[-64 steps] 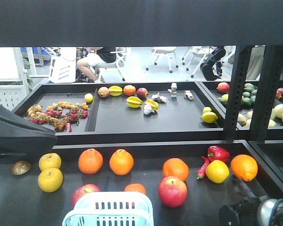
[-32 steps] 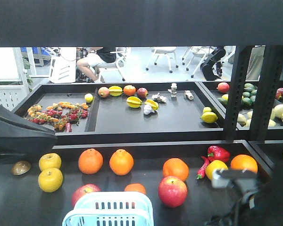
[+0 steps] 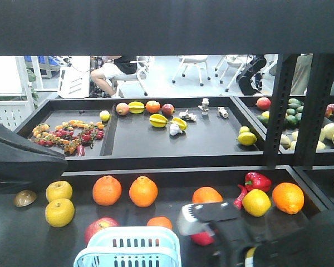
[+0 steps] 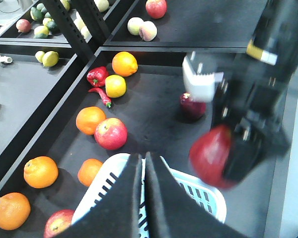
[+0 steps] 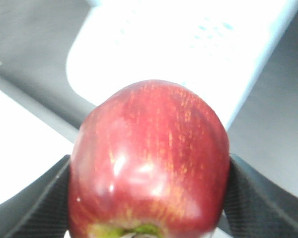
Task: Pick three apples into basket with both arms
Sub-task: 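Lift the apple and carry it over the light-blue basket, then open the right gripper to drop the apple into the basket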
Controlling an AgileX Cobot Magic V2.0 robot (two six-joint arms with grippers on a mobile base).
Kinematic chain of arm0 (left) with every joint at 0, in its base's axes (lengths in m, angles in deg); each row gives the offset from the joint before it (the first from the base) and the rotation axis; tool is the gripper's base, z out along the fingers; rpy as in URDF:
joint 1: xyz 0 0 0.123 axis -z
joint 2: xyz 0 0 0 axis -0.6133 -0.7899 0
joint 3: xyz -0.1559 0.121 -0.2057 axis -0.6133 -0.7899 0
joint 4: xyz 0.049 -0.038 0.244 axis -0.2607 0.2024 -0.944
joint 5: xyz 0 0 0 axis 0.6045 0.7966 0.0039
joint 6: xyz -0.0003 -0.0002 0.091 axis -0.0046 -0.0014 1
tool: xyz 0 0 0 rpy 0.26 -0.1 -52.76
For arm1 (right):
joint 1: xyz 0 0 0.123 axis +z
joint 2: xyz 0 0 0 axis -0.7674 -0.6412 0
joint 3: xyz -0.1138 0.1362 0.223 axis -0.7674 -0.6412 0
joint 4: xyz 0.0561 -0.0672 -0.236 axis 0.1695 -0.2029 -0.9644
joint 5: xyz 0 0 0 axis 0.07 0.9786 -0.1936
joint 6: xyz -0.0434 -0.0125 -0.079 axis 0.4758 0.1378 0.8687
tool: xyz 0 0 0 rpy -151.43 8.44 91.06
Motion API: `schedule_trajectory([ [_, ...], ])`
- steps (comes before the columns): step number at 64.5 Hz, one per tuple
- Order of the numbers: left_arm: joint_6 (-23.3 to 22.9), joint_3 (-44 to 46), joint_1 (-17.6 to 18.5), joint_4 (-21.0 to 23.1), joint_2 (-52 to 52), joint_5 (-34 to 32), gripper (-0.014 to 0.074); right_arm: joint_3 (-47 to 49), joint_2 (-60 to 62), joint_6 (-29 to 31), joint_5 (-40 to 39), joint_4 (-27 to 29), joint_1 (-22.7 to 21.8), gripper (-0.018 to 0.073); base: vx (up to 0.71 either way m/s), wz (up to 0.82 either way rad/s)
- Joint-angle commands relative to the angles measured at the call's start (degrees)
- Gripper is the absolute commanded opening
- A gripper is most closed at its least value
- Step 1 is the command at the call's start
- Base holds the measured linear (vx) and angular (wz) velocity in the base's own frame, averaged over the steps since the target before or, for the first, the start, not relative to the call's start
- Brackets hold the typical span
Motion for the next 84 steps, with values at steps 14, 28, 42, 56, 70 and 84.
schedule_trajectory([
  [14, -0.45, 1.58, 0.28, 1.80, 0.60, -3.10, -0.0008, 1.50, -8.06, 0.69, -16.74, 1.67, 1.69, 0.0370, 0.00, 0.00],
  [28, -0.45, 1.58, 0.28, 1.80, 0.60, -3.10, -0.0008, 1.50, -11.78, 0.69, -19.32, 3.86, 1.69, 0.0556, 0.00, 0.00],
  [42, -0.45, 1.58, 0.28, 1.80, 0.60, -3.10, -0.0008, 1.50, -13.14, 0.63, -19.99, 4.58, 1.69, 0.0637, 0.00, 0.00],
  [56, -0.45, 1.58, 0.28, 1.80, 0.60, -3.10, -0.0008, 1.50, -13.14, 0.63, -19.26, 5.43, 1.69, 0.0613, 0.00, 0.00],
  [70, -0.45, 1.58, 0.28, 1.80, 0.60, -3.10, -0.0008, 1.50, -10.17, 0.63, -12.70, 6.55, 1.69, 0.0394, 0.00, 0.00],
  [84, -0.45, 1.58, 0.28, 1.80, 0.60, -3.10, -0.0008, 1.50, -1.93, 0.68, -5.16, 5.85, 0.33, 0.0043, 0.00, 0.00],
])
